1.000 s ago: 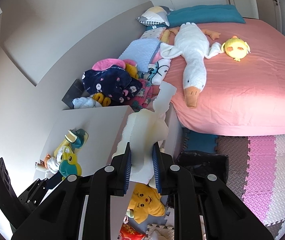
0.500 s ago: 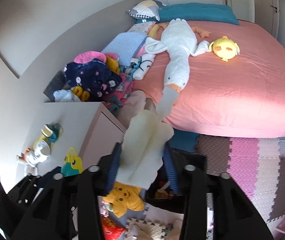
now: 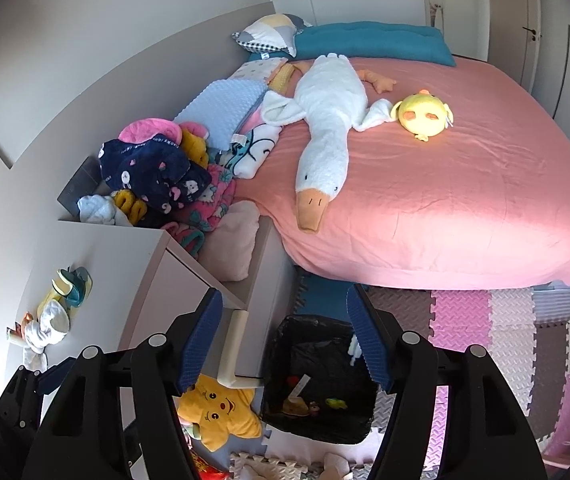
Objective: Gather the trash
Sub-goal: 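Open both tools over the black bin to drop frog and foam toy, then move both open tools back over the table toys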
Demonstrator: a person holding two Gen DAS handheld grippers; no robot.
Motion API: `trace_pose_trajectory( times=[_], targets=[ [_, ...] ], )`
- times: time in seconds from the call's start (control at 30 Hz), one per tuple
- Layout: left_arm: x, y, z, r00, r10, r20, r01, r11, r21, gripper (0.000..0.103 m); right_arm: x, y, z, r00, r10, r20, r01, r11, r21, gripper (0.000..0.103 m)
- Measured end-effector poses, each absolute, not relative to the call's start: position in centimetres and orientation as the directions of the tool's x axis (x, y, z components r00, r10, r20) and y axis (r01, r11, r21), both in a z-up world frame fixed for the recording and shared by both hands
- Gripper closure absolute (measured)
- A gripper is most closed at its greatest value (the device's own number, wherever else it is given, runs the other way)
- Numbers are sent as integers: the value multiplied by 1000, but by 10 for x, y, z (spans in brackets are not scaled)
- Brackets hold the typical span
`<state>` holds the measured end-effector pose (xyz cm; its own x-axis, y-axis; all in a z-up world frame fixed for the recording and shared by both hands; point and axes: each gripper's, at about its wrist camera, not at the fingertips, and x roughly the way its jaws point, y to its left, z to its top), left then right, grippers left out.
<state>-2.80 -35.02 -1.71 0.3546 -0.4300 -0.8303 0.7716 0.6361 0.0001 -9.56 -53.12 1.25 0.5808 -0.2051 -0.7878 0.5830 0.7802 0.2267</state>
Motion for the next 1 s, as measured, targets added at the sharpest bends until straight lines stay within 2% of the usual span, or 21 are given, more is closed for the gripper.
trace_pose_trajectory(
  times=[0.33, 1.0],
  targets=[
    [-22, -328, -14, 383, -416, -825, 748, 663, 13, 6, -84, -509, 18, 604, -177, -777, 543, 805, 239, 37],
    [17, -217, -17, 471, -308, -827, 591, 806, 37, 6, -23, -413, 12, 635, -50, -771, 373, 893, 250, 37]
  ],
)
